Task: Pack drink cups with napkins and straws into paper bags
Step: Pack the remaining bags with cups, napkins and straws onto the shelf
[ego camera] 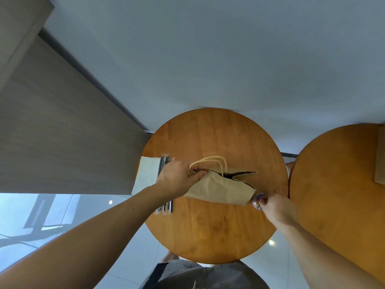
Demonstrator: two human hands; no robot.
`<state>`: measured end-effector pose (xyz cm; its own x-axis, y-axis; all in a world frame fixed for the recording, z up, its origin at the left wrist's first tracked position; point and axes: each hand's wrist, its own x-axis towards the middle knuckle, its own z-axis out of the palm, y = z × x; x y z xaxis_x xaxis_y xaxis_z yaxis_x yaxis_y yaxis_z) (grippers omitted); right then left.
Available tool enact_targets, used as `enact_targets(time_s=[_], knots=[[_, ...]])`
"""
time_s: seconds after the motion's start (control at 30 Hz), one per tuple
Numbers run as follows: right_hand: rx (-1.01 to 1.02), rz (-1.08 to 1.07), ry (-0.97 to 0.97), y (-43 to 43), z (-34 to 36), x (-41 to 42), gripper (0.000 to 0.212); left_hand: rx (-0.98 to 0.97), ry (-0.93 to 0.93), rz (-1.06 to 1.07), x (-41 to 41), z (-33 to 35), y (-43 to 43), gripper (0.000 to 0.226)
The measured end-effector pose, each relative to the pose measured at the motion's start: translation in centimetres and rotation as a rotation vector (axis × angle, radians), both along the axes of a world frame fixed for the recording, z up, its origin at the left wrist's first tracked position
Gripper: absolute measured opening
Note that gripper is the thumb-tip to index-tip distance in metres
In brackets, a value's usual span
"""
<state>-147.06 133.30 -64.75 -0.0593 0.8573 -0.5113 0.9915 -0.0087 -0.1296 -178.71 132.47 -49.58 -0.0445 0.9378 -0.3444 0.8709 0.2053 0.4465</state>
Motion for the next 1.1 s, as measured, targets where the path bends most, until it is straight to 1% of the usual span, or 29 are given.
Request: enact_targets(time_s=[0.07,0.17,0.27,0.37,0.43,0.53,0.67,0.77,0.87,0.97,1.1], knots=[[0.005,-0.011,0.009,0.0,0.1,-0.1,0.03,-0.001,0.0,-0.003,0.0,0.0,0.0,0.034],[-0.017,-0.018,-0.018,0.1,0.1,-0.5,0.038,0.012,-0.012,0.005,0.0,0.1,0.0,0.03],[-0.029,-0.064,-0.023,0.2,0.1,-1.1,0.044,0.022,-0.019,-0.005,0.1,0.1,0.0,0.032],[-0.009,-0.088,-0.017,-0.1,0.4,-1.2,0.043,0.013,-0.022,-0.015,0.1,0.3,0.0,0.035],[0.005,-0.081,-0.013,-0.3,0.7,-0.9,0.037,0.006,-0.019,-0.013,0.2,0.4,0.0,0.034],[0.052,-0.112,0.073,-0.7,1.2,-0.4,0.024,-0.026,-0.007,0.009,0.3,0.6,0.0,0.038],[0.153,-0.209,0.242,-1.5,2.1,-0.3,0.014,-0.038,-0.017,0.018,0.4,0.9,0.1,0.038],[0.179,-0.317,0.376,-2.1,2.8,-0.3,0.011,-0.052,-0.032,0.012,0.5,1.1,0.1,0.038],[0.19,-0.37,0.471,-2.4,3.4,-0.2,0.011,-0.042,-0.043,0.014,0.5,1.3,0.2,0.036],[0.162,-0.373,0.526,-2.6,3.9,-0.1,0.01,-0.051,-0.054,0.014,0.5,1.4,0.1,0.039],[0.127,-0.359,0.5,-2.5,3.7,0.0,0.009,-0.068,-0.052,-0.007,0.4,1.6,0.0,0.04]])
